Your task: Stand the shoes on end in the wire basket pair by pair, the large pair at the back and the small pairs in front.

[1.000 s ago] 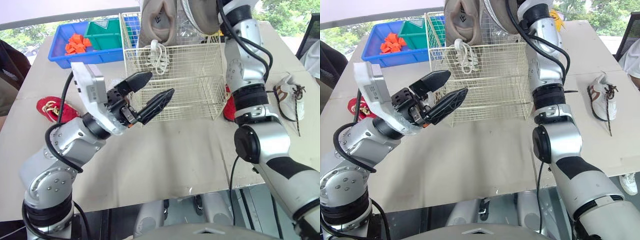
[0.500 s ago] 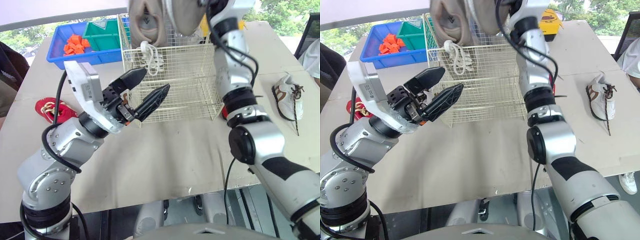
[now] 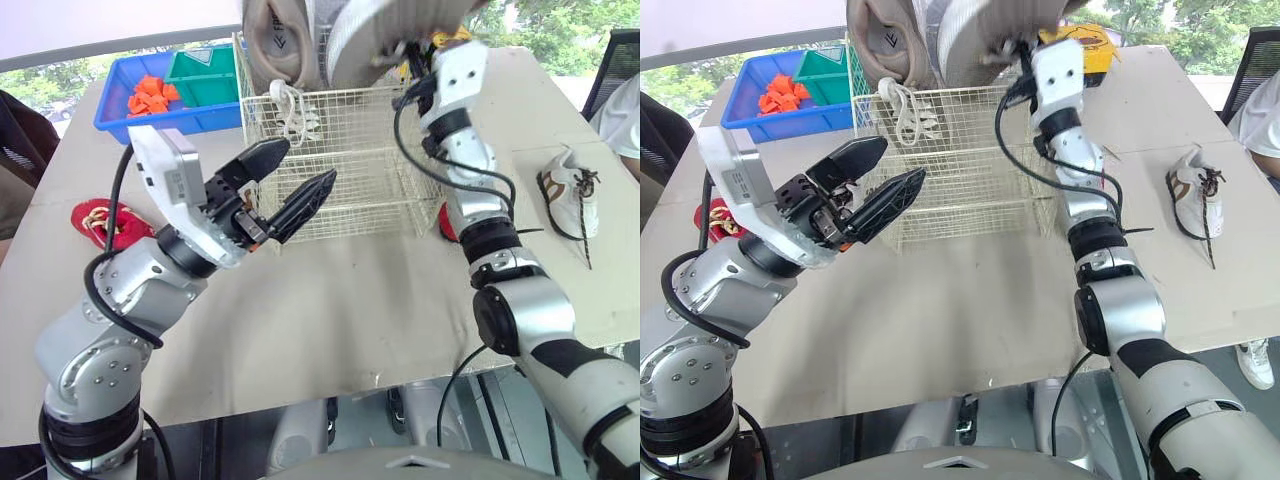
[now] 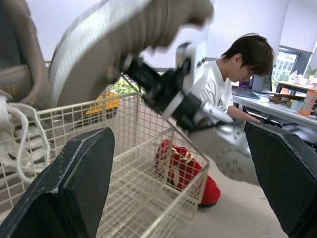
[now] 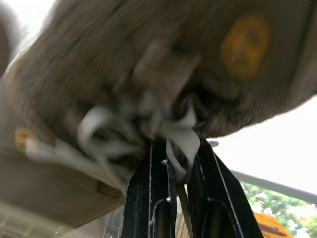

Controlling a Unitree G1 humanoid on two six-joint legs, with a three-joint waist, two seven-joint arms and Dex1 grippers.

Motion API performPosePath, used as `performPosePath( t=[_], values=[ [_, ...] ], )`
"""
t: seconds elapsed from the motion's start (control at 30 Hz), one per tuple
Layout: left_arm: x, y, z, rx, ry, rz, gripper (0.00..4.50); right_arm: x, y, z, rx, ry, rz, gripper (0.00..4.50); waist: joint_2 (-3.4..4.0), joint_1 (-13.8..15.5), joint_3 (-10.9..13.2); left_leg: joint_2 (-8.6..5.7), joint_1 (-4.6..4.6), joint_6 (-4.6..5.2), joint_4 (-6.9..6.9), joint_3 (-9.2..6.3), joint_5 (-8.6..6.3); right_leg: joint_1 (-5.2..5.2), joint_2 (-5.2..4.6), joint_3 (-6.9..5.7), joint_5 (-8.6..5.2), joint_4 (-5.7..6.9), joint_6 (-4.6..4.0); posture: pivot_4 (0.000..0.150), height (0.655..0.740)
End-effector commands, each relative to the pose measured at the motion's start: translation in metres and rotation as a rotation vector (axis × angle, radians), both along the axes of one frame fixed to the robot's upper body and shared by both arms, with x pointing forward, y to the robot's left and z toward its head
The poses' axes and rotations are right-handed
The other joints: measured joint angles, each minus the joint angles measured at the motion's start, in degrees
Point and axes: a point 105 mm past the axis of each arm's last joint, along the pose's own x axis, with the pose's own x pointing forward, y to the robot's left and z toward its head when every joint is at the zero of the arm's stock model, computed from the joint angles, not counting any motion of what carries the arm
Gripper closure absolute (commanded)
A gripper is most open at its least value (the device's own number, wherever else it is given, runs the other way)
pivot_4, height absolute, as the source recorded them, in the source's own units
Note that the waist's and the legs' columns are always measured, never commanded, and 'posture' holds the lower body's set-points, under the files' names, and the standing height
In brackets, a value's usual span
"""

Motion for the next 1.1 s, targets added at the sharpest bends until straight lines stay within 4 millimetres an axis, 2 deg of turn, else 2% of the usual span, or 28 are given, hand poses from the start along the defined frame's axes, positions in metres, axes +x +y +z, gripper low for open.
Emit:
performPosePath(
  t=[0.03, 0.27, 0.33, 0.5, 0.57, 0.7, 0.8, 0.93, 1.03, 1.1],
  values=[
    [-0.003, -0.002, 0.007, 0.009, -0.055, 0.004, 0.00, -0.006, 0.002, 0.005, -0.111, -0.092, -0.054, 4.43, 0.00, 0.23, 0.00, 0.00, 0.00, -0.01, 0.01, -0.01, 0.01, 0.01, 0.00, -0.01, 0.00, 0.00, 0.00, 0.150, 0.7400],
    [-0.001, 0.000, 0.007, 0.013, -0.057, 0.006, 0.00, -0.009, 0.008, 0.006, -0.149, -0.067, -0.021, 4.43, -0.01, 0.37, 0.00, -0.02, -0.02, -0.21, 0.02, -0.01, 0.13, 0.02, 0.01, 0.01, 0.01, -0.04, 0.00, 0.150, 0.7400],
    [-0.001, 0.000, 0.007, 0.019, -0.057, 0.011, 0.00, -0.010, 0.012, 0.002, -0.194, 0.004, 0.015, 4.43, -0.01, 0.40, 0.00, -0.02, -0.04, -0.20, 0.02, -0.02, 0.12, 0.02, 0.00, 0.01, 0.00, -0.06, 0.00, 0.150, 0.7400],
    [-0.003, 0.002, 0.005, 0.027, -0.052, 0.020, 0.00, -0.036, 0.025, 0.003, -0.266, 0.144, 0.132, 4.43, 0.00, 0.36, 0.00, 0.02, -0.06, 0.04, 0.02, -0.06, -0.02, 0.01, -0.02, -0.03, 0.01, -0.05, 0.01, 0.150, 0.7400],
    [-0.003, 0.003, 0.005, 0.026, -0.052, 0.021, 0.00, -0.040, 0.025, 0.001, -0.261, 0.245, 0.152, 4.43, 0.01, 0.32, 0.01, 0.05, -0.06, 0.05, 0.00, -0.07, -0.03, -0.01, 0.00, -0.06, 0.01, -0.05, 0.00, 0.150, 0.7400],
    [-0.002, 0.002, 0.003, 0.025, -0.049, 0.023, 0.00, -0.049, 0.023, 0.010, -0.330, 0.309, 0.165, 4.43, 0.00, 0.42, 0.00, 0.07, -0.06, 0.06, -0.01, -0.11, -0.04, -0.03, 0.03, -0.13, 0.00, -0.06, 0.00, 0.150, 0.7400],
    [-0.002, 0.002, 0.002, 0.025, -0.048, 0.023, 0.00, -0.047, 0.018, 0.019, -0.342, 0.345, 0.164, 3.52, 0.00, 0.41, 0.01, 0.06, -0.09, 0.06, -0.01, -0.09, -0.04, -0.03, 0.04, -0.13, 0.00, -0.12, 0.00, 0.150, 0.7400],
    [-0.002, 0.003, 0.002, 0.025, -0.048, 0.032, 0.00, -0.050, 0.013, 0.026, -0.426, 0.339, 0.167, 1.47, 0.00, 0.60, 0.02, 0.06, -0.17, 0.06, -0.02, -0.15, -0.03, -0.03, 0.04, -0.20, 0.00, -0.20, 0.00, 0.150, 0.7400],
    [-0.003, 0.003, 0.000, 0.024, -0.044, 0.035, 0.00, -0.057, 0.011, 0.037, -0.402, 0.373, 0.225, 0.05, -0.01, 0.64, 0.02, 0.04, -0.22, 0.06, -0.02, -0.15, -0.03, -0.02, 0.02, -0.21, 0.00, -0.26, 0.00, 0.150, 0.7400],
    [-0.003, 0.003, -0.002, 0.022, -0.041, 0.039, 0.00, -0.060, 0.006, 0.046, -0.340, 0.408, 0.264, 0.05, -0.01, 0.63, 0.02, 0.04, -0.22, 0.06, -0.02, -0.16, -0.04, -0.03, 0.01, -0.21, 0.00, -0.26, 0.00, 0.150, 0.7400]
  ],
)
